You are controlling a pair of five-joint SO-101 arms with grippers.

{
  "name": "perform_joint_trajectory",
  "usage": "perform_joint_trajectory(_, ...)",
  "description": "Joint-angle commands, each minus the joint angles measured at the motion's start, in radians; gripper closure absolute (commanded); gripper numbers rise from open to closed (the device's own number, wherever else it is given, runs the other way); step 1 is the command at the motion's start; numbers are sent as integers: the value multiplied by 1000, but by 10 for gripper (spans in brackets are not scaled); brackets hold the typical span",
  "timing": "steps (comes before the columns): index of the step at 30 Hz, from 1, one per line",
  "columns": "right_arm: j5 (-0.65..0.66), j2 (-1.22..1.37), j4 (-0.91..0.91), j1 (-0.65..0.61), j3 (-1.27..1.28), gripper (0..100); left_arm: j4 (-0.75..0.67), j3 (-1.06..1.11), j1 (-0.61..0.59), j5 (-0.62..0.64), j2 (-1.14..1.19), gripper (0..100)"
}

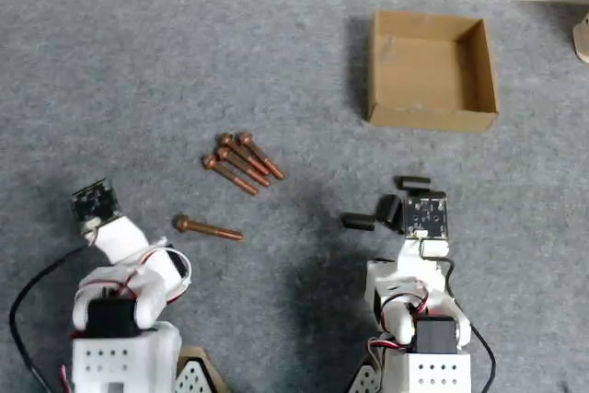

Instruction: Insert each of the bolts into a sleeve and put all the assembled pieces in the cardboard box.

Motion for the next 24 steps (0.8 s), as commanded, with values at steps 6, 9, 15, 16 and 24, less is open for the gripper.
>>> perform_joint_trajectory(6, 11, -13, 2, -8, 145, 993, -35, -357, 105, 133, 648, 995)
perform_joint_trajectory(9, 11, -13, 2, -8, 145, 993, -152, -398, 104, 318, 831, 995)
perform_joint_trajectory(15, 9, -13, 2, -8, 145, 993, -356, -403, 102, 399, 977, 995)
perform_joint_trajectory(16, 9, -13, 2, -8, 145, 993, -370, -403, 104, 399, 970, 995)
perform_joint_trajectory(24, 9, -13, 2, -8, 145, 993, -370, -397, 99, 414, 871, 995)
